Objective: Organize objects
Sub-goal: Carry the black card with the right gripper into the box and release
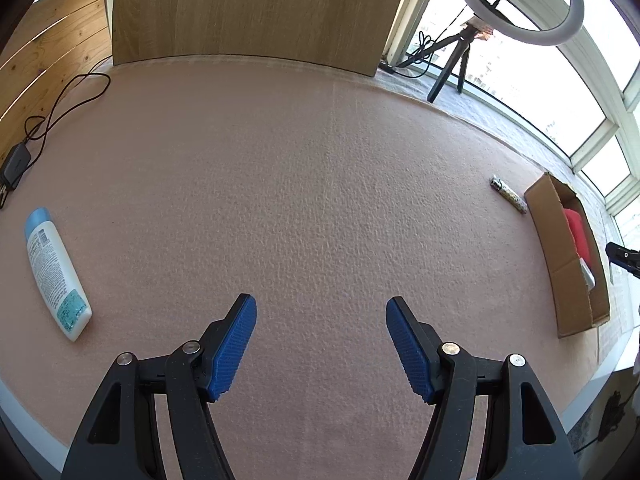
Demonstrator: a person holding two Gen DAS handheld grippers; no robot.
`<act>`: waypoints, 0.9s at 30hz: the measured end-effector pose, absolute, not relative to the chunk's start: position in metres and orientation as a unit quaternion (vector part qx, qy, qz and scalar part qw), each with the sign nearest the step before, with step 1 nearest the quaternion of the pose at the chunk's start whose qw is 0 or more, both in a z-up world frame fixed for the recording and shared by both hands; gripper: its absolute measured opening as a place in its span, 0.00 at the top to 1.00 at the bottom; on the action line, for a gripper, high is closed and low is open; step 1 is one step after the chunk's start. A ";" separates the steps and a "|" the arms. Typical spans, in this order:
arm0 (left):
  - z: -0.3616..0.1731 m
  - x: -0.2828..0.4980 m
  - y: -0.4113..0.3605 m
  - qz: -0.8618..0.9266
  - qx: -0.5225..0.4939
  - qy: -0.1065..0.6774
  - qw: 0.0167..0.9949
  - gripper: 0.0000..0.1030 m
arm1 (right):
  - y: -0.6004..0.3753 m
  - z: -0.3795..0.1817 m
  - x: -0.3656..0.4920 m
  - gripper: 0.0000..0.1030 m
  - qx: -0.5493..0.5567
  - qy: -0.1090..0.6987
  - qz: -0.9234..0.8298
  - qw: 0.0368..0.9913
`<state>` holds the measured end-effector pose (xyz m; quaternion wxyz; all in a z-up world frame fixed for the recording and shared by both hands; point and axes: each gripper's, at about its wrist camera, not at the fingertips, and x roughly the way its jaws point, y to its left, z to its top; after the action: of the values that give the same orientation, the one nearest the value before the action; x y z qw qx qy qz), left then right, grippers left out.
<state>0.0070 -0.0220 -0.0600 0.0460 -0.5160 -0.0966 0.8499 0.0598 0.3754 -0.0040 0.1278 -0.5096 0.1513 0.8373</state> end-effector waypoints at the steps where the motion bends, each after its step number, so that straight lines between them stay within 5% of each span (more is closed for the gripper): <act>1: -0.059 0.006 -0.016 0.850 -0.516 -0.093 0.051 0.31 | 0.382 -0.004 0.064 0.56 -0.510 0.154 0.835 0.136; 12: -0.051 0.008 0.012 0.854 -0.508 -0.087 0.070 0.31 | 0.383 0.002 0.075 0.44 -0.502 0.123 0.840 0.167; 27: -0.042 0.034 -0.082 0.864 -0.489 -0.123 0.003 0.31 | 0.260 0.016 0.000 0.44 -0.492 0.101 0.865 0.019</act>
<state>0.0344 -0.0821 -0.0421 0.0028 -0.4886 -0.1227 0.8638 0.0002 0.2596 0.0160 0.0190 -0.4916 0.1013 0.8647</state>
